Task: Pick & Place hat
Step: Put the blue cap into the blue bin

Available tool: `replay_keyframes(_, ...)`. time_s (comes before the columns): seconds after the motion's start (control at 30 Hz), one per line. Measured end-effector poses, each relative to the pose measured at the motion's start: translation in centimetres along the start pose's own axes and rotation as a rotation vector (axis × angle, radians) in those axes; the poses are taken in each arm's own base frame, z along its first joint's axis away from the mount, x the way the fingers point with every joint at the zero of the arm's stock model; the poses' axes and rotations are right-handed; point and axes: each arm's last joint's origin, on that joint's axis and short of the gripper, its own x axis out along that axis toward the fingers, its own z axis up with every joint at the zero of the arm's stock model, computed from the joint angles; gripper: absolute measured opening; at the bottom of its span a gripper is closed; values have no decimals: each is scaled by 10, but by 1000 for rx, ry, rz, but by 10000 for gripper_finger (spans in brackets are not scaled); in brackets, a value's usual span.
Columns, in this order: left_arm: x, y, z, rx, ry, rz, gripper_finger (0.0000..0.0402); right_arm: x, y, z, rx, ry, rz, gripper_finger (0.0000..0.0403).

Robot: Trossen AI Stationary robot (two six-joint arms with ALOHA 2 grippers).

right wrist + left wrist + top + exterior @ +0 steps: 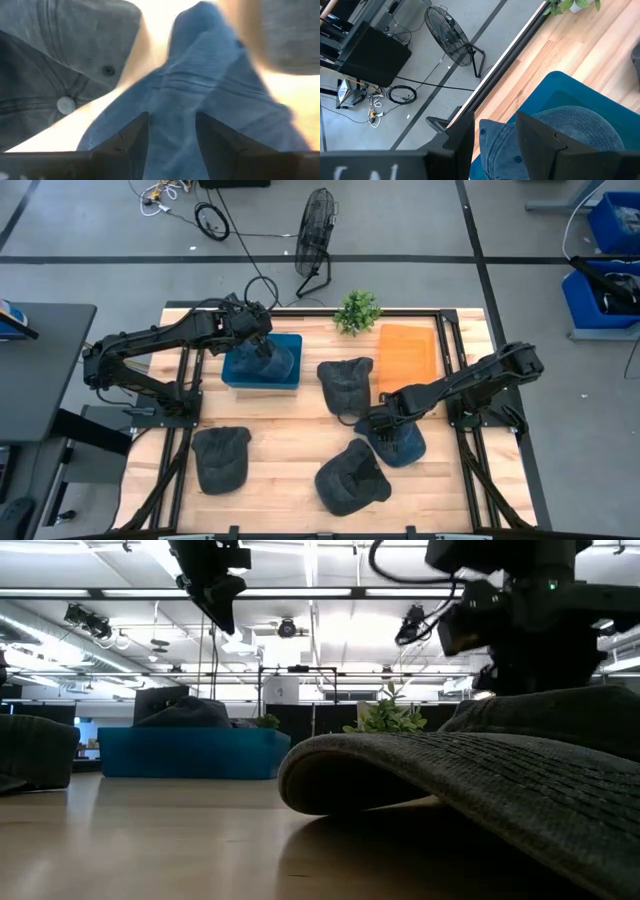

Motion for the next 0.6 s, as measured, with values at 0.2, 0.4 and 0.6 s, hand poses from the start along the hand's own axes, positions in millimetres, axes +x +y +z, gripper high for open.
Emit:
replay_keyframes(0.2,0,0,0,6,0,-1,147,22,0,2,0,87,7,162)
replay_keyframes(0.4,0,0,0,9,0,-1,147,16,2,2,-34,78,51,89)
replay_keyframes(0.6,0,0,0,70,0,0,147,-4,10,11,-161,20,71,17)
